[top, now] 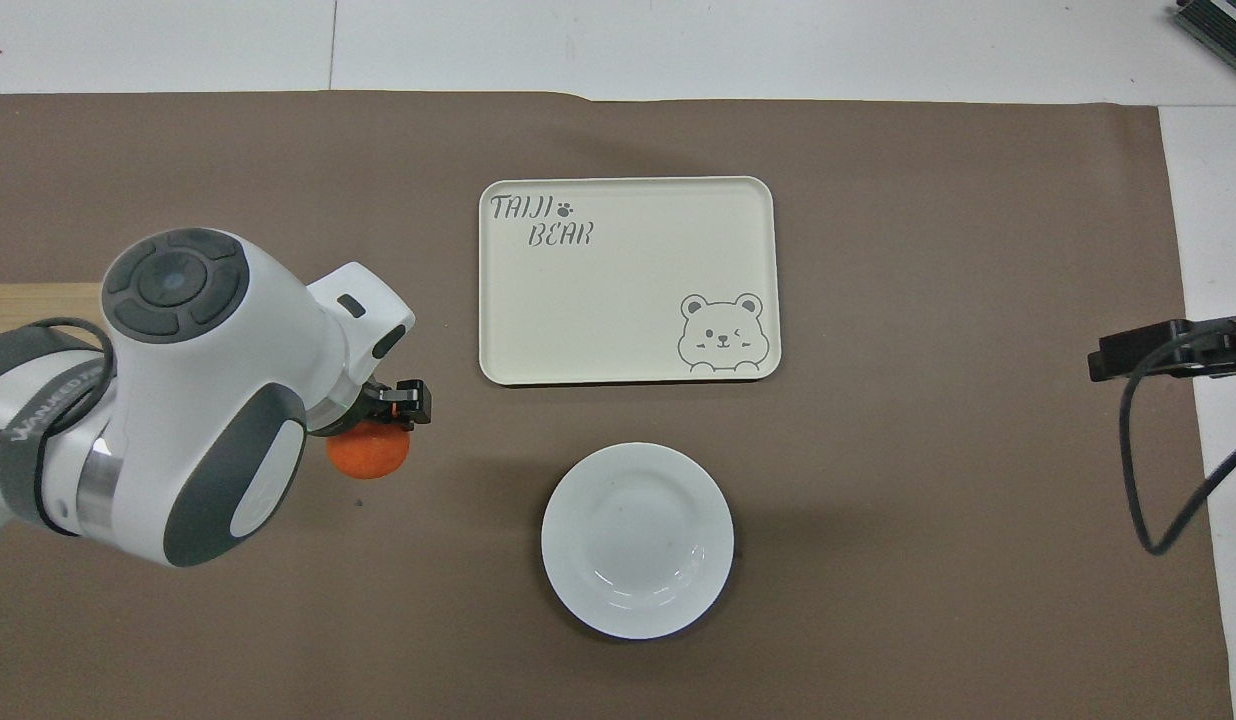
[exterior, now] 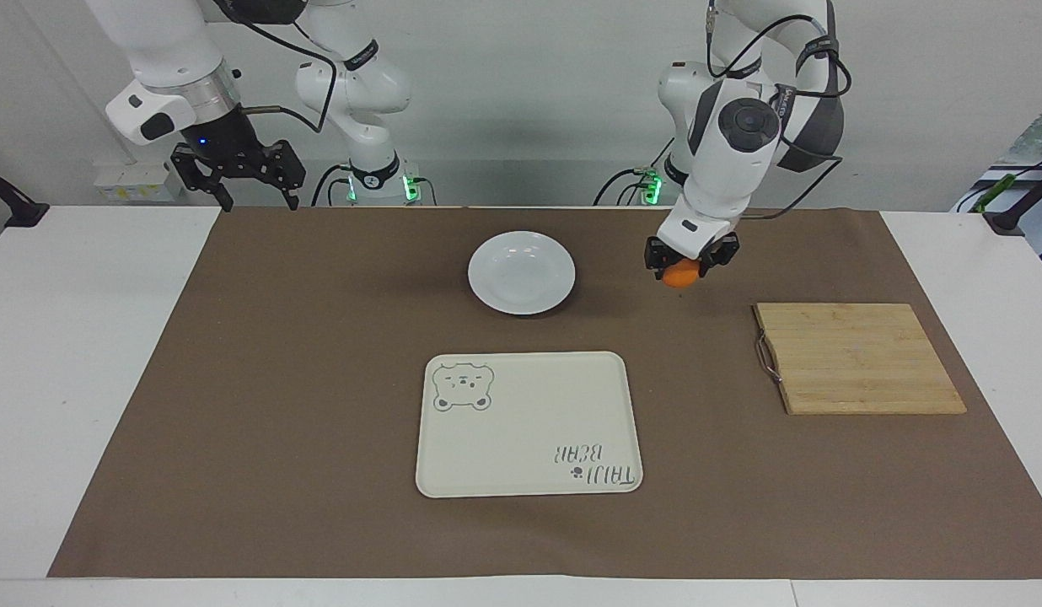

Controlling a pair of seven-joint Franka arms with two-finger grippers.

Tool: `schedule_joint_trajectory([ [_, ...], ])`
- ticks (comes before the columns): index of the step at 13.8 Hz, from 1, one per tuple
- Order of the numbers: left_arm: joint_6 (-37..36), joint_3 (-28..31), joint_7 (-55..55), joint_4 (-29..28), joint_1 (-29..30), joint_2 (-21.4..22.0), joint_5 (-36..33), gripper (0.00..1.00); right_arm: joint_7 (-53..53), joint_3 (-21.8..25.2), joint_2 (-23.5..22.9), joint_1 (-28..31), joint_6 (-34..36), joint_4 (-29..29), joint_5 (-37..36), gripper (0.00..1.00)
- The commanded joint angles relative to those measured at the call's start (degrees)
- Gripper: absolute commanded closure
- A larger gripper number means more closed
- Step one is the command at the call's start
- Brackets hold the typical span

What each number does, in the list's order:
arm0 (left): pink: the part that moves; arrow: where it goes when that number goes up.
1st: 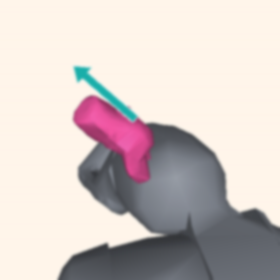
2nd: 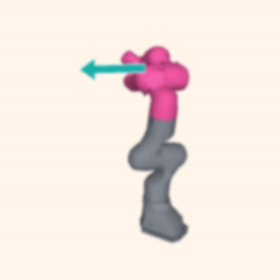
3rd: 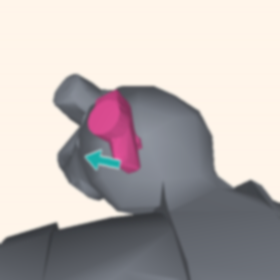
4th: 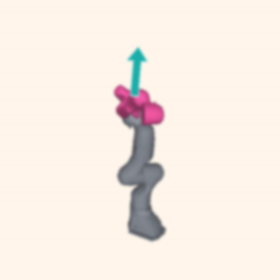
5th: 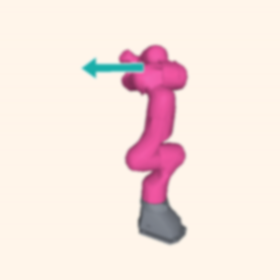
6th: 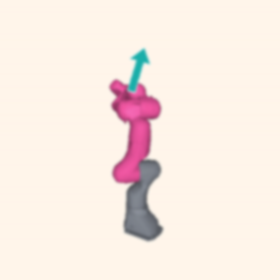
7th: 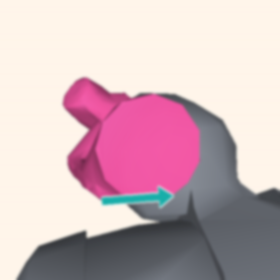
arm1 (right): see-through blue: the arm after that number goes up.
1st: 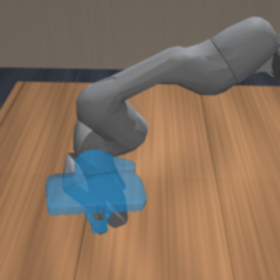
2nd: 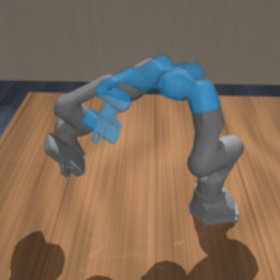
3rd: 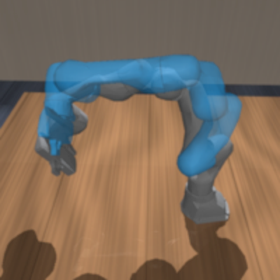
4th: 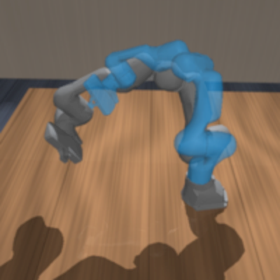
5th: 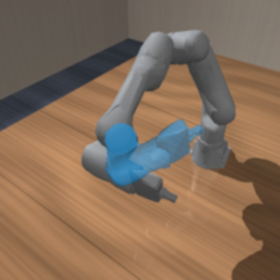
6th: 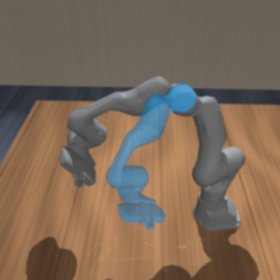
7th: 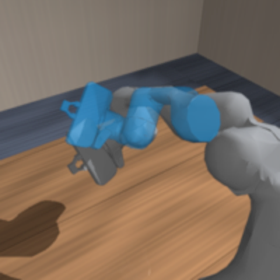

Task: Place orange and plate with both arms
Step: 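Carry the orange with the left gripper over the white plate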

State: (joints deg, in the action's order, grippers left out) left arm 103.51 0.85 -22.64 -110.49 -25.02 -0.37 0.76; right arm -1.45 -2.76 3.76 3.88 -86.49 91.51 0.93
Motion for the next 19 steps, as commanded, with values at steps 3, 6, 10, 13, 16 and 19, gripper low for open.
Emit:
schedule_joint_trajectory([
  [3,1.16,0.91,-6.54,-1.22,-6.26,1.86,5.46,1.0,-1.09,-0.23,1.51,-0.1,0.18,1.31,0.83,0.0],
  [6,5.63,0.82,-10.64,-1.57,-11.43,0.28,6.01,1.0,-1.09,-0.23,1.43,-0.19,0.97,1.13,0.65,0.0],
  [10,16.8,0.82,-24.03,-4.03,-20.32,-4.55,6.1,1.0,-1.01,0.21,2.39,-0.01,3.35,2.26,0.83,0.0],
  [13,22.06,0.82,-24.03,-8.49,-22.0,-5.52,6.19,1.0,-1.09,0.3,4.24,0.6,0.29,7.35,1.0,0.0],
  [16,23.4,0.73,-23.68,-9.48,-22.87,-6.92,6.19,1.0,-0.65,0.3,4.06,0.51,-3.67,11.31,2.93,0.0],
  [19,25.86,0.73,-24.64,-9.48,-24.45,-9.21,6.36,1.0,-0.57,0.3,3.8,-0.1,-5.79,14.65,7.31,0.0],
])
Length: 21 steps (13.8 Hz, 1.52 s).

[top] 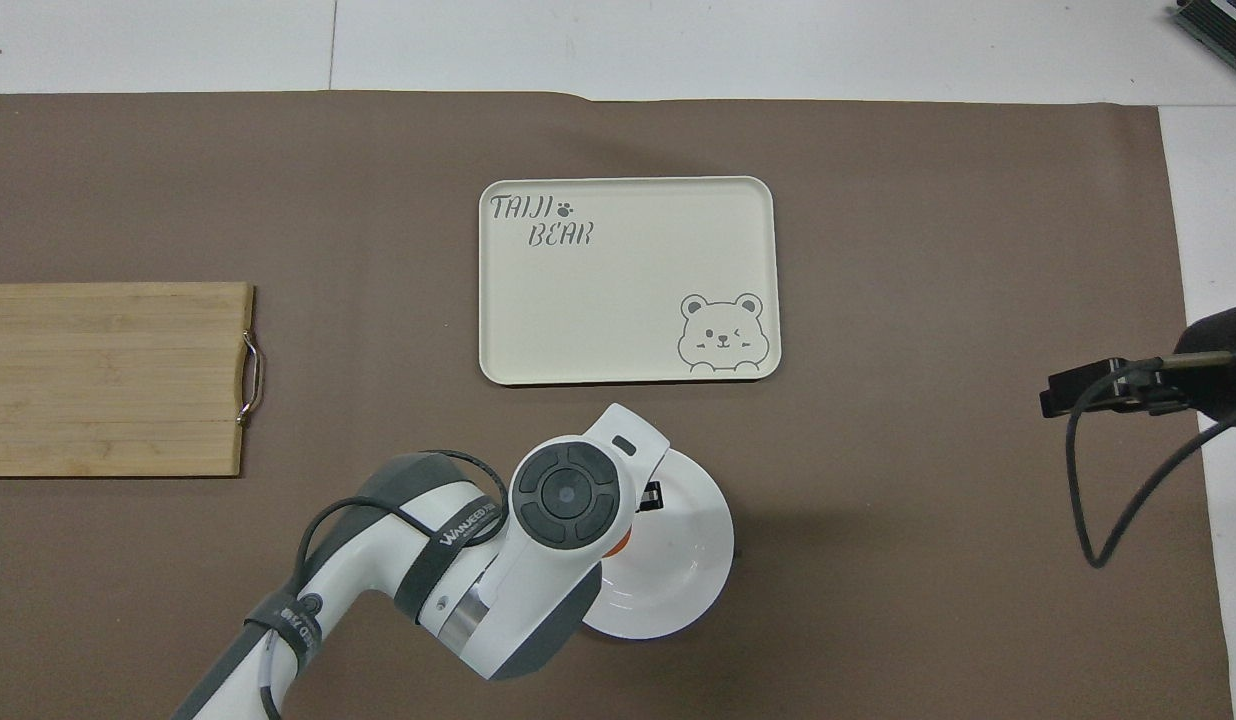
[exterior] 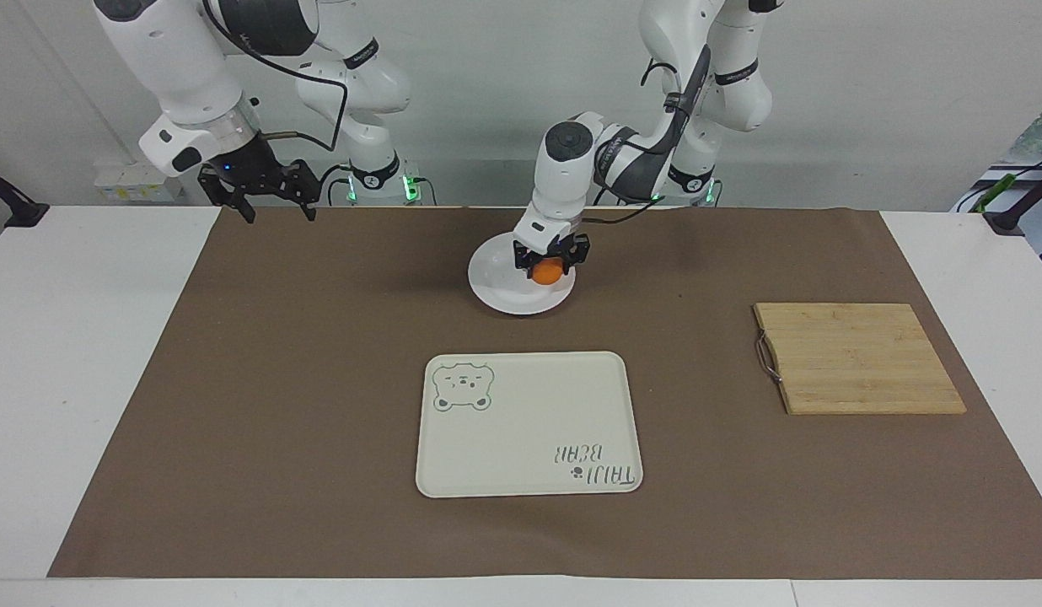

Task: Place orange and plate with both arms
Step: 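Release the orange onto the plate while the right gripper reaches the plate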

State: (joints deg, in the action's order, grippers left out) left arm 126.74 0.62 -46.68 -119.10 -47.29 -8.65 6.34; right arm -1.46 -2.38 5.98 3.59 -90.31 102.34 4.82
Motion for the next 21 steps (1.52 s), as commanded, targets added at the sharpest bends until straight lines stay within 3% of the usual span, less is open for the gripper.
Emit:
schedule_joint_trajectory([
  [1,2.89,0.96,-0.95,-0.88,-2.89,-1.45,2.17,1.0,-0.39,-0.08,1.66,0.19,-2.41,5.49,5.79,0.0],
  [2,2.98,0.96,-0.96,-0.88,-3.42,-1.8,4.45,0.71,-0.56,-0.08,1.75,0.19,-2.85,6.55,8.69,0.0],
  [4,2.9,0.96,-1.05,-0.79,-3.69,-1.98,5.35,0.0,-2.14,-0.34,1.66,-0.16,-2.95,8.57,11.34,0.0],
  [7,1.49,1.05,-1.31,-0.35,-3.6,-1.2,5.35,0.0,-7.05,-0.34,0.0,-1.48,-3.56,12.35,18.53,0.0],
  [9,-1.39,1.31,-1.31,0.44,-2.99,0.47,5.35,0.0,-10.56,-0.43,-1.84,-2.27,-7.93,15.86,20.75,0.0],
  [14,-14.57,2.1,2.36,6.94,2.98,4.34,0.52,0.0,-13.38,-0.43,-4.83,-7.09,-18.83,23.86,33.13,0.0],
  [16,-17.57,2.01,7.45,8.87,8.75,6.36,0.43,0.0,-14.53,-0.43,-6.94,-8.16,-20.35,25.1,35.51,0.0],
  [21,-25.57,2.1,27.3,16.34,22.91,7.51,-2.02,0.0,-31.48,-0.43,-13.8,-9.47,-20.61,27.82,44.82,0.0],
])
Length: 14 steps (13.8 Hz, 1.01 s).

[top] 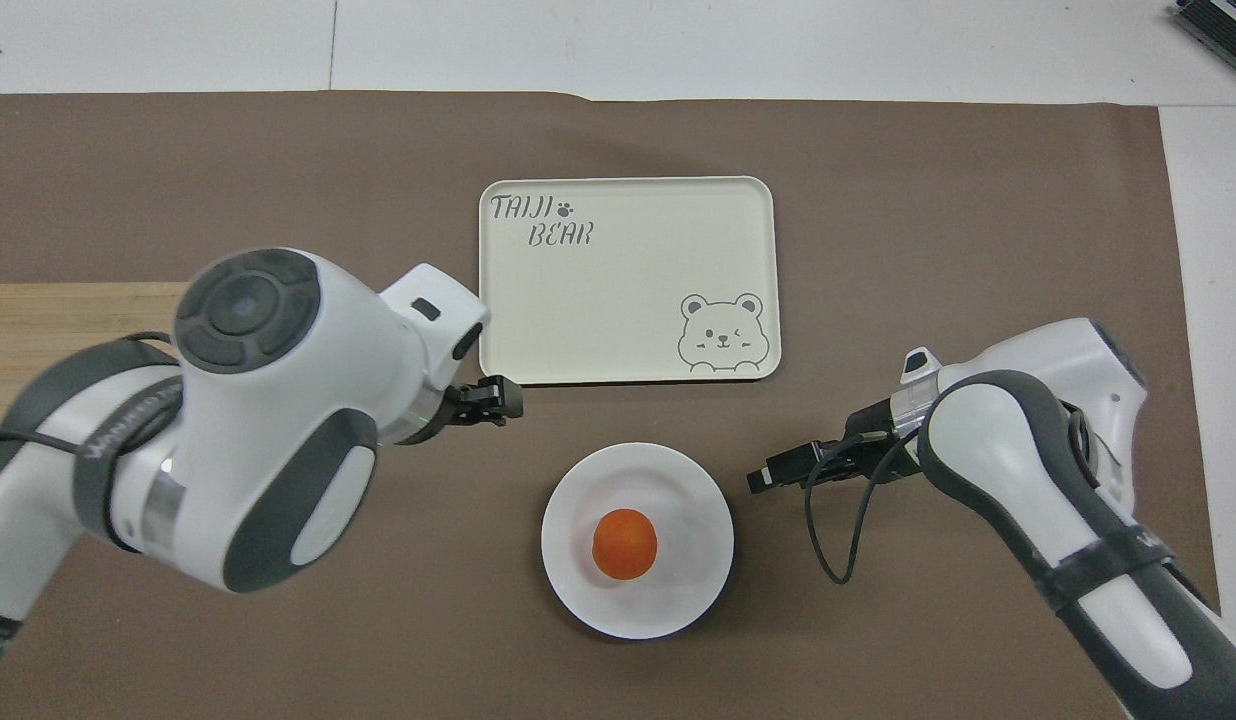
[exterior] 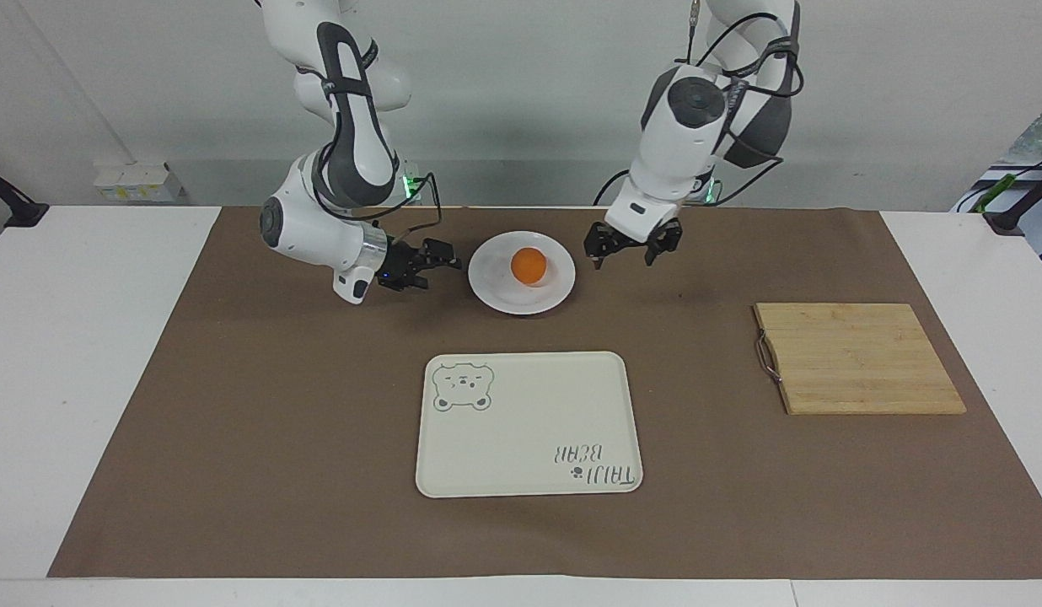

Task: Place orange and plate with both arms
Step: 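Release the orange onto the plate while the right gripper reaches the plate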

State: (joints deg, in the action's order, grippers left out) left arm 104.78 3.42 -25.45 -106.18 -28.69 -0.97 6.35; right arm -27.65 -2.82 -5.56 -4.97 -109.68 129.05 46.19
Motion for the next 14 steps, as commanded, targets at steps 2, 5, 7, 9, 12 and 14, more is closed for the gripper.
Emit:
schedule_joint_trajectory([
  [2,-5.1,-0.69,14.07,5.36,8.89,0.09,-4.23,0.0,-5.84,0.01,-2.43,-2.49,-1.93,2.43,6.79,0.0],
  [5,-11.42,-0.61,23.22,9.93,14.96,0.27,-5.03,0.0,-5.84,0.01,-2.17,-5.31,-5.26,3.48,8.56,0.0],
  [7,-13.45,-0.69,26.84,11.6,17.61,1.75,-6.78,0.0,-5.84,0.01,-1.91,-7.34,-6.86,4.1,8.65,0.01],
  [9,-14.59,-0.52,29.82,11.87,18.49,3.69,-8.81,0.0,-5.84,0.01,-2.26,-9.08,-7.65,4.63,9.0,0.17],
  [12,-16.78,-0.43,33.44,11.7,22.26,5.01,-8.64,0.0,-6.01,0.01,-1.82,-11.2,-9.05,5.77,9.27,0.53],
  [14,-17.76,-0.43,33.45,11.52,23.5,5.54,-8.03,0.0,-6.36,0.01,-1.12,-11.56,-9.15,7.17,9.27,0.83],
])
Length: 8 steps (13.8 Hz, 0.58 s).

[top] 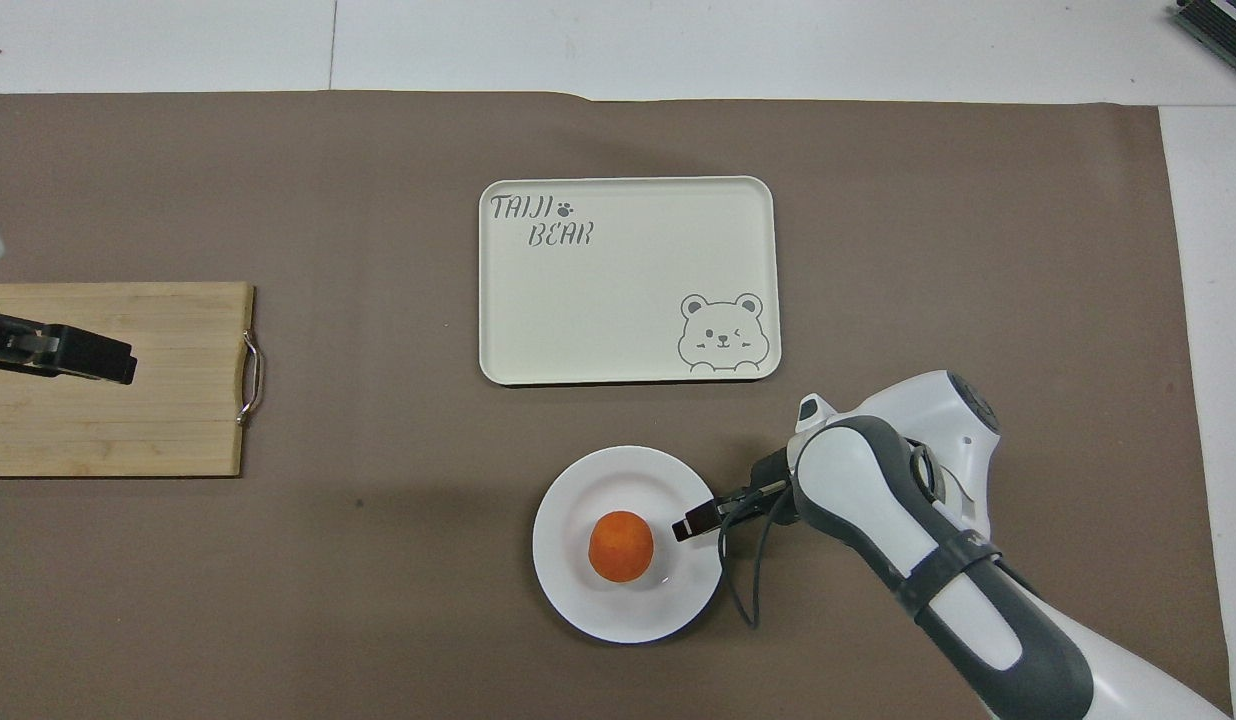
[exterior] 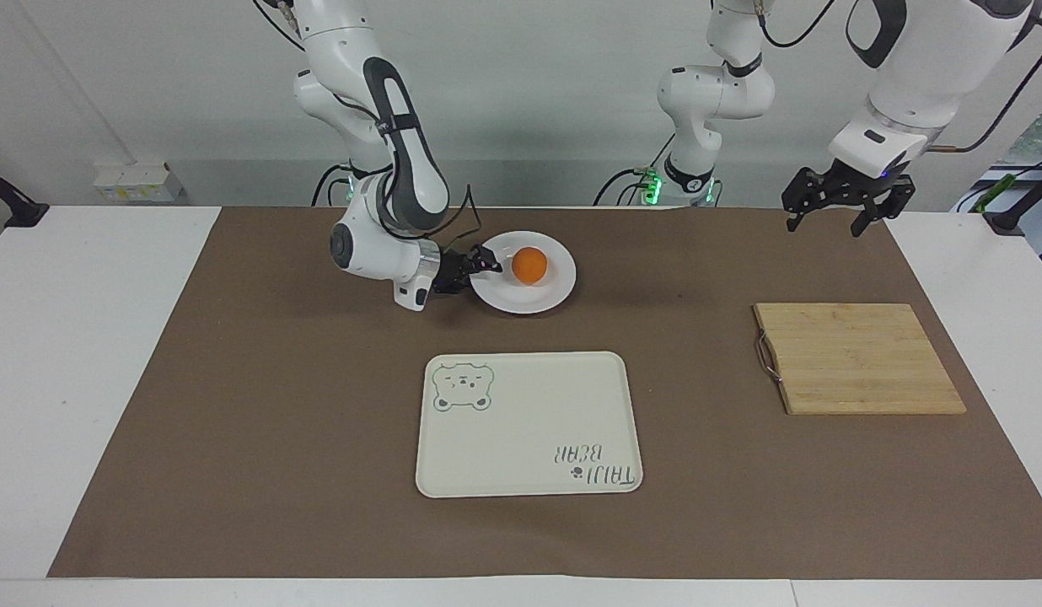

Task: Place orange and plate with both arms
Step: 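Grip the white plate rim with the right gripper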

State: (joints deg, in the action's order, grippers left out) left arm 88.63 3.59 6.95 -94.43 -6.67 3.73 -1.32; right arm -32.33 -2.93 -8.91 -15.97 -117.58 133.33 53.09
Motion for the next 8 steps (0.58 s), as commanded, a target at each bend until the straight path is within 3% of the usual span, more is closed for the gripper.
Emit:
schedule_joint_trajectory([
  [1,-1.53,-0.52,1.05,-0.58,1.49,1.19,-0.27,0.0,-1.86,0.21,2.58,-0.56,-2.03,3.86,2.28,0.98],
  [6,-0.74,-0.52,1.14,0.91,3.23,0.05,0.0,0.0,-1.16,0.3,2.58,0.58,-0.2,3.78,2.28,1.0],
  [8,-0.83,-0.43,1.14,1.88,4.47,-0.57,3.23,0.0,-1.59,0.3,2.41,2.51,2.26,3.25,2.28,1.0],
])
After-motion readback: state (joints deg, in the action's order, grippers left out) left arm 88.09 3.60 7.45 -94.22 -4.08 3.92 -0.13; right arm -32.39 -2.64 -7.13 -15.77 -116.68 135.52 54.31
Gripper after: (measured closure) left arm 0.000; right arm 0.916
